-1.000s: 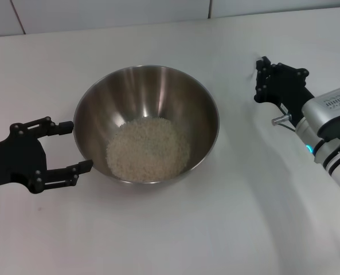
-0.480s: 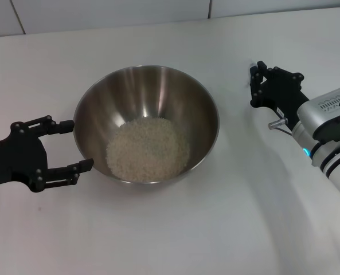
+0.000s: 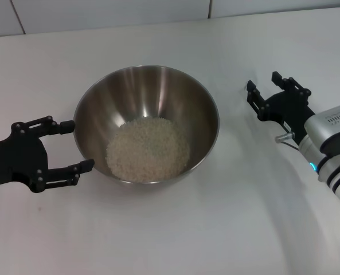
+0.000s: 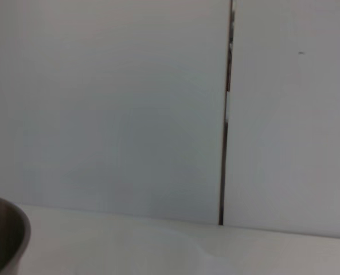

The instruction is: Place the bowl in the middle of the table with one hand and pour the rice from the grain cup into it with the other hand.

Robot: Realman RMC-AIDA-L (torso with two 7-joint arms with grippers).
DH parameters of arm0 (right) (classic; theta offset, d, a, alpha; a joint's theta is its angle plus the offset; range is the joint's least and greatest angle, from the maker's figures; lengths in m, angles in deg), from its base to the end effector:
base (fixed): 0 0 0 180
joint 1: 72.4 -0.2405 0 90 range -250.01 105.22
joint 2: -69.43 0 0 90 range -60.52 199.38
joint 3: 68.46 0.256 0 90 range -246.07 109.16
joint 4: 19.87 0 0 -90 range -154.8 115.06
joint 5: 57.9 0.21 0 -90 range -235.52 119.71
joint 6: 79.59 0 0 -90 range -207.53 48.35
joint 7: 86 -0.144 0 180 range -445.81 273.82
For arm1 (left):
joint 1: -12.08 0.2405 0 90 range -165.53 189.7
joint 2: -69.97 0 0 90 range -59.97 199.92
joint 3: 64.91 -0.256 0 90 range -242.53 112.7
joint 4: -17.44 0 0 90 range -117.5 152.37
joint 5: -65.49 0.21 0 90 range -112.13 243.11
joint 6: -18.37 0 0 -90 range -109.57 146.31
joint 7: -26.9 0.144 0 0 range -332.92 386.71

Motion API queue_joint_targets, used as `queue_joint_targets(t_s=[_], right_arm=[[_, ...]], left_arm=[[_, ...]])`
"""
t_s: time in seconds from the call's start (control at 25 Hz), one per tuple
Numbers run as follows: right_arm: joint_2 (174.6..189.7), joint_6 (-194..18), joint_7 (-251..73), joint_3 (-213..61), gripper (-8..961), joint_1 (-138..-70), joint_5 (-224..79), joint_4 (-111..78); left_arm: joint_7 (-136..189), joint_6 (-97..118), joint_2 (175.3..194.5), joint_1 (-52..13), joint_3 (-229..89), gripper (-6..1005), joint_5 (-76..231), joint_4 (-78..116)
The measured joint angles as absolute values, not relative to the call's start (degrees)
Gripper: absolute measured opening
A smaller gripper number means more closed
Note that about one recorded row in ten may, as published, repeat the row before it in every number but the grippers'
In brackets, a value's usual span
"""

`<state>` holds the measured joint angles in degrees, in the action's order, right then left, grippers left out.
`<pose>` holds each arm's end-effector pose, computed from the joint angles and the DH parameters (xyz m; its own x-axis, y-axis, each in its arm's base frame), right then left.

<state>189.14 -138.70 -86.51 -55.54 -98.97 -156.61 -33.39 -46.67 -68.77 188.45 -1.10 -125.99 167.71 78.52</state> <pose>0.3238 0.3162 -0.0689 0.7610 -0.1405 -0.6334 -0.6466 -0.2435 -0.7229 -0.2635 0.2892 0.0220 0.9238 0.0753 0.3753 0.1994 -0.9316 -0.3040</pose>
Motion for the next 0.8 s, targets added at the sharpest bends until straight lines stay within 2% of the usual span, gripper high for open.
queue_joint_targets(t_s=[0.2, 0.4, 0.56, 0.68, 0.76, 0.8], right_arm=[[188.85, -140.0, -86.5, -55.9, 586, -96.5, -156.6, -35.1], [188.51, -144.7, -86.9, -56.5, 627, -93.4, -156.6, -37.2], [187.62, -152.5, -94.8, -59.8, 659, -89.2, -156.6, -36.2], [187.42, -158.5, -101.4, -61.5, 767, -87.5, -156.6, -33.6], [188.18, -171.1, -110.3, -66.5, 839, -86.2, -156.7, -25.5], [188.18, -171.1, -110.3, -66.5, 839, -86.2, -156.7, -25.5]], left_arm=[[-46.7, -68.8, 188.38, -1.1, -126.0, 813, 167.7, 78.5], [-46.7, -68.8, 188.36, -1.2, -126.0, 813, 167.7, 78.5], [-46.7, -68.8, 188.36, -0.8, -126.0, 813, 167.7, 78.5], [-46.7, -68.8, 188.36, -0.8, -126.0, 813, 167.7, 78.5], [-46.7, -68.8, 188.36, -0.7, -126.0, 813, 167.7, 78.5], [-46.7, -68.8, 188.36, -0.7, -126.0, 813, 167.7, 78.5]])
